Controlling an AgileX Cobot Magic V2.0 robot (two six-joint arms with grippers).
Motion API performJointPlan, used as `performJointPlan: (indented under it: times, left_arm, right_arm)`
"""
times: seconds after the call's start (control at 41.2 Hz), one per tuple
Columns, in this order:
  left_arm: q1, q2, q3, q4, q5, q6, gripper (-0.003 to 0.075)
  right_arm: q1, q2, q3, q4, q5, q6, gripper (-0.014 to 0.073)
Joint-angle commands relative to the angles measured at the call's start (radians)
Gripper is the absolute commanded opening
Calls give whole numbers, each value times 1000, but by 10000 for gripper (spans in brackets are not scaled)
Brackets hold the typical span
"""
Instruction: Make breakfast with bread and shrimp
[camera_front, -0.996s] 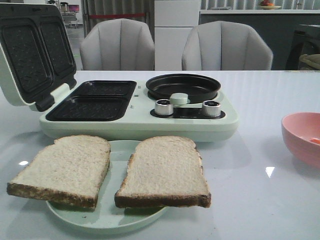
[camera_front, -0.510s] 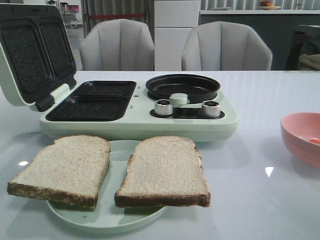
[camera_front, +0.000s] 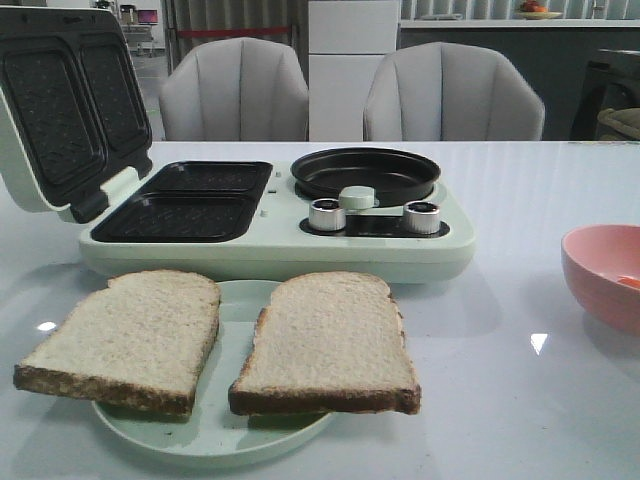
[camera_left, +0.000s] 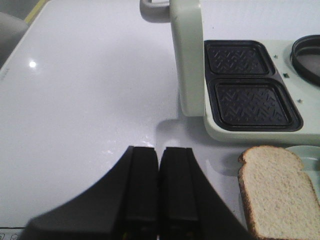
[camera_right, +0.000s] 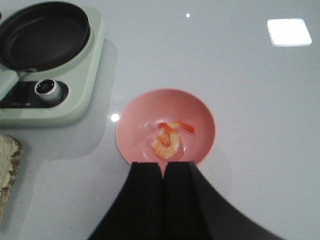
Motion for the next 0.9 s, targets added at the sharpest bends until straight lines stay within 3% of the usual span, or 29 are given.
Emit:
performJointPlan:
  times: [0.0,0.073,0.194,0.243,0.413,0.583,0.801,0.874]
  left_arm:
    - [3,28,-26,6,-77,5,155]
    - [3,37,-26,6,-79,39,289]
    - [3,50,-26,6,-81,70,581]
    - [3,56,-26,6,-79,94,629]
    - [-74,83,-26,6,-93,162,636]
    - [-268,130,-25,23,-91,296,636]
    - [-577,265,26,244,-77,282,636]
    - [-664,328,43,364,-69,203,635]
  right_arm:
    - [-4,51,-33,-10,-65,-2,104]
    - [-4,70,-33,-20,-68,-2,234]
    - [-4,84,-33,-20,-70,-2,455]
    - [-4,84,-33,-20,-71,-2,507]
    - [-4,84,-33,-20,-74,-2,528]
    - [-4,84,-33,-20,-75,-2,528]
    - [-4,84,-33,-20,-75,-2,528]
    - [-4,84,-33,-20,-75,-2,528]
